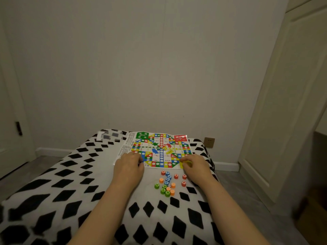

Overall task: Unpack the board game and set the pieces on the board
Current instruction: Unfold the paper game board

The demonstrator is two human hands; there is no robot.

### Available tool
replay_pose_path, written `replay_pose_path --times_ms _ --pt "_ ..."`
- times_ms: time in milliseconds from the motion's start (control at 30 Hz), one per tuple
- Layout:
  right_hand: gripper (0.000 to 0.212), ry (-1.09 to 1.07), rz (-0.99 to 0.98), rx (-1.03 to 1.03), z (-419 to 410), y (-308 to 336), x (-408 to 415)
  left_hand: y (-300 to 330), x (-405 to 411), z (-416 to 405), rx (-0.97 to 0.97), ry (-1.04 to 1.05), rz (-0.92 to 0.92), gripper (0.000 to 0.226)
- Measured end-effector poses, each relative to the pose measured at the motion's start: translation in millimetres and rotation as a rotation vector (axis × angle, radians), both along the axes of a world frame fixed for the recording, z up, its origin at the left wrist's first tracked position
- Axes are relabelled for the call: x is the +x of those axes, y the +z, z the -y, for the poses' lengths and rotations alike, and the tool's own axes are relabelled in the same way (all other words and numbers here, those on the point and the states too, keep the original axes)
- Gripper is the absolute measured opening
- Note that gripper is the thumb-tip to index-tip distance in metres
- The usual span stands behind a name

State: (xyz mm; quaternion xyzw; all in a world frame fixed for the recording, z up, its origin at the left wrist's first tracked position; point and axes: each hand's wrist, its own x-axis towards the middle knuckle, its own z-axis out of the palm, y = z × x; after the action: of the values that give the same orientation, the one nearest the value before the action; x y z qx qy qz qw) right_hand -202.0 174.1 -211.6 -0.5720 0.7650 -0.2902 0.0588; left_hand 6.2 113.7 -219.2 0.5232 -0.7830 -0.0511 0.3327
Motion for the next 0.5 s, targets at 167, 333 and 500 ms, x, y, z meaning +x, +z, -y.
replay_pose_path --times_ms 167,333,500 --pt "0.026 0.009 0.045 -0.012 -8 -1 2 -2 4 -5 -0.02 0.0 -0.005 0.018" --pt "0.027 0.005 0.051 -0.019 -14 -2 4 -4 5 -9 -0.033 -0.007 -0.005 0.018" --pt "0.027 0.004 0.094 -0.035 -16 -2 5 -3 6 -10 -0.038 -0.007 -0.01 0.018"
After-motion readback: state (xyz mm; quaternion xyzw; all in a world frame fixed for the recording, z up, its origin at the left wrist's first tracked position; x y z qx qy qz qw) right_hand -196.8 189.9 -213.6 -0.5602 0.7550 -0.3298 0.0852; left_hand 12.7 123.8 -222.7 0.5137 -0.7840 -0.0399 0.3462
